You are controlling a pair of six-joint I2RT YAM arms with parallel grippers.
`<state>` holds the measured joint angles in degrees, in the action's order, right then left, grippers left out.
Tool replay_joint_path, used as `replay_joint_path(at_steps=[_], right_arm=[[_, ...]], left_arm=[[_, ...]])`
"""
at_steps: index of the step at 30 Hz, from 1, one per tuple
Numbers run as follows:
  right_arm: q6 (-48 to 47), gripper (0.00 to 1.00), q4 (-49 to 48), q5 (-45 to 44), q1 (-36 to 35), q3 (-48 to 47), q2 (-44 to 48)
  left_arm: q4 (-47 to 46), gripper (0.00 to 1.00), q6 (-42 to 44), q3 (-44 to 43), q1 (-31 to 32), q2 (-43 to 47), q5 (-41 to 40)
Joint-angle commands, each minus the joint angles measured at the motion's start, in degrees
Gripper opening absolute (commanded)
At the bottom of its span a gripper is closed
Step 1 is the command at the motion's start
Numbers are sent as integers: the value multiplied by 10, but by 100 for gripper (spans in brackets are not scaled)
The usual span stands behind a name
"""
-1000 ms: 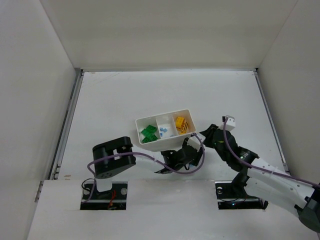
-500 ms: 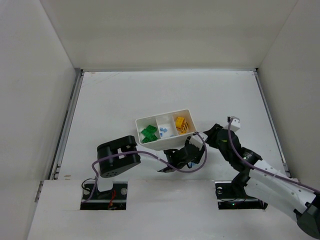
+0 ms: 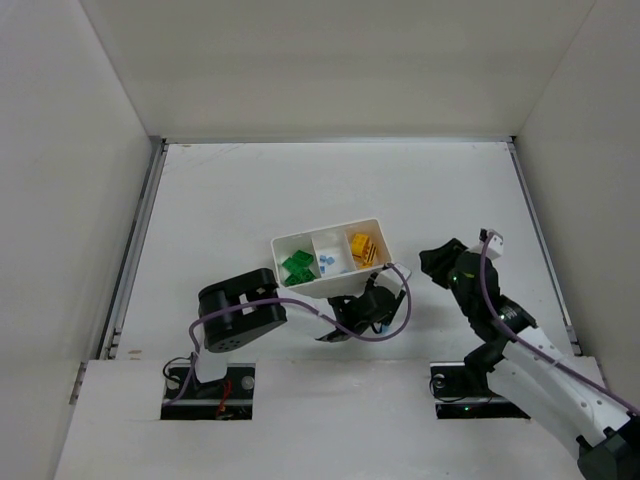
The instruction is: Sort the legos into containers by color
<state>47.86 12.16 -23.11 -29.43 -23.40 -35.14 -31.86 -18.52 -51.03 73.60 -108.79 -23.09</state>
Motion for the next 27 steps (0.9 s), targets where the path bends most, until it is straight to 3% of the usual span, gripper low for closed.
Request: replay_joint_path(at_steps=[1, 9, 18, 23, 27], right_arm=[[3, 52, -15, 18, -1, 4, 7], [10, 52, 20, 18, -14, 7, 20], [45, 43, 101, 9, -119, 1, 7], [73, 29, 131, -4, -174, -9, -17], [81, 27, 145, -1, -236, -28, -83]], left_arm=[[11, 37, -3, 1, 1, 0, 3], [36, 16, 0, 14, 7, 30, 0], [43, 15, -2, 58, -13, 168, -11], [61, 16, -8, 86, -54, 265, -18], [79, 17, -17, 87, -108, 304, -19]])
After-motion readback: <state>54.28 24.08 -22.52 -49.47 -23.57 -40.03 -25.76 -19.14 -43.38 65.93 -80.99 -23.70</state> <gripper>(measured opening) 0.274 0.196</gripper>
